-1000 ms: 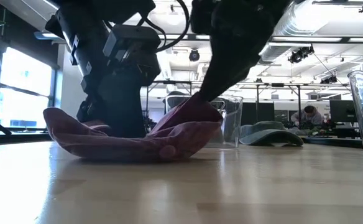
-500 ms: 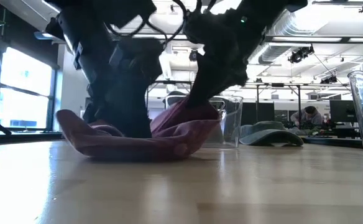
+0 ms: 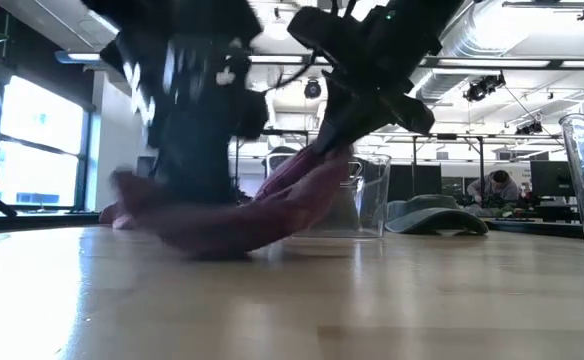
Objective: Pick & Place hat
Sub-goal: Put the bottom red cap into the bottom transparent bin
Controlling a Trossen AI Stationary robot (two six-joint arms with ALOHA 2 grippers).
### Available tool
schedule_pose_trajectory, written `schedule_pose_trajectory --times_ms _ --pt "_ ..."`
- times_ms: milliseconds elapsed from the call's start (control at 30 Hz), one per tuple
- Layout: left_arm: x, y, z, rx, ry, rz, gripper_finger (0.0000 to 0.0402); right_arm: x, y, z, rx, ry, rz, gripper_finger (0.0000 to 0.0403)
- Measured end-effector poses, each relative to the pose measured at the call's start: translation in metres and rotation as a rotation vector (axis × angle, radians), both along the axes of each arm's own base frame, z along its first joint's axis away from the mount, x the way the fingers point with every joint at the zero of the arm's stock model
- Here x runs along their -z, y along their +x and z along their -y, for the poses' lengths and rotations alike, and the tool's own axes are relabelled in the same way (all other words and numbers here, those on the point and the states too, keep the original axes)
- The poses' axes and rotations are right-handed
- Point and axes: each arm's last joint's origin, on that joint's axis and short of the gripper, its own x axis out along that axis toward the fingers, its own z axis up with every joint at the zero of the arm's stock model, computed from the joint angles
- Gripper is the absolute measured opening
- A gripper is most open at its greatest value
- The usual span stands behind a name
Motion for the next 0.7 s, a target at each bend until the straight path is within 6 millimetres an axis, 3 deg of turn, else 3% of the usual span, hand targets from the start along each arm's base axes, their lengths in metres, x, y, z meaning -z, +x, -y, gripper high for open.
schedule_pose_trajectory --times_ms 200,333,467,567,700 --pt "-0.027 0.008 -0.003 0.056 -0.018 0.116 0.0071 0.000 0.000 0.000 0.001 0.002 -0.003 0.0013" --pt "-0.023 0.008 0.000 -0.062 0.098 0.111 0.0071 0.000 -0.001 -0.001 0.000 0.008 -0.005 0.0023" --pt "-0.006 0.009 0.005 -0.192 0.188 0.066 0.0071 0.001 -0.001 -0.002 -0.011 0.019 -0.007 0.0009" --pt "-0.007 0.010 0.009 -0.281 0.266 0.113 0.0071 0.000 -0.001 -0.006 -0.029 0.033 -0.006 0.0007" --pt "0.004 0.013 0.011 -0.312 0.321 0.110 0.0071 0.000 -0.002 -0.011 -0.046 0.041 -0.001 0.0021"
